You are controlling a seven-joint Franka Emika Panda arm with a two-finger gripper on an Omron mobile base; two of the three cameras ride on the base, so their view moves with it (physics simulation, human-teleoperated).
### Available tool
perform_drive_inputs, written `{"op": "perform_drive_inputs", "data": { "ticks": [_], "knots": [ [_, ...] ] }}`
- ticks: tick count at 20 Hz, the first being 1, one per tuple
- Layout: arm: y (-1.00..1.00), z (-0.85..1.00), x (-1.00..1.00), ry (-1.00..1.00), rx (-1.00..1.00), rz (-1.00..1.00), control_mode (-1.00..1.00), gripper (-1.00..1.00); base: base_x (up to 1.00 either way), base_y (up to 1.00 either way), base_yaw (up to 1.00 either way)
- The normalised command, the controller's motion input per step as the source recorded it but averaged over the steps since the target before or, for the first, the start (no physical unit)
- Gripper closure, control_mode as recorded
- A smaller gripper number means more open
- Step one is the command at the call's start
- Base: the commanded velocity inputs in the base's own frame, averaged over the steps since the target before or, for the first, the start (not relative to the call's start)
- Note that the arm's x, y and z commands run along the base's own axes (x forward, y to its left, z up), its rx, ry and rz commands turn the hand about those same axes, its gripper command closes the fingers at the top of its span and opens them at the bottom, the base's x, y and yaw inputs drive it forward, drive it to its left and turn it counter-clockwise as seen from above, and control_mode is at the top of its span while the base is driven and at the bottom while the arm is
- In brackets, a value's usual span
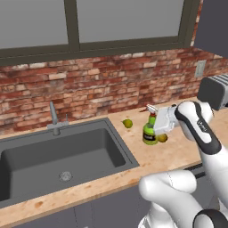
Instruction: Open the cabinet. Pick the spray and place it next to the sink. Then close the cabinet.
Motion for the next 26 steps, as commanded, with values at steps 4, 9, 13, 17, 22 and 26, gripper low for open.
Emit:
{"op": "perform_drive_inputs", "data": {
  "ticks": [4, 9, 13, 17, 22, 26],
  "knots": [
    [0.00, -0.18, 0.31, 0.09, -0.02, 0.03, -1.00, 1.00, 0.00, 0.00, 0.00],
    [0.00, -0.29, 0.22, 0.07, 0.00, 0.02, -1.00, 1.00, 0.00, 0.00, 0.00],
    [0.02, -0.42, 0.13, 0.00, 0.00, 0.03, -1.00, 1.00, 0.00, 0.00, 0.00],
    [0.12, -0.39, 0.02, 0.00, 0.00, 0.04, -1.00, 1.00, 0.00, 0.00, 0.00],
    [0.09, -0.30, 0.00, -0.01, 0.00, 0.01, -1.00, 1.00, 0.00, 0.00, 0.00],
    [0.02, -0.38, 0.00, -0.05, 0.00, 0.00, -1.00, 1.00, 0.00, 0.00, 0.00]
  ]
}}
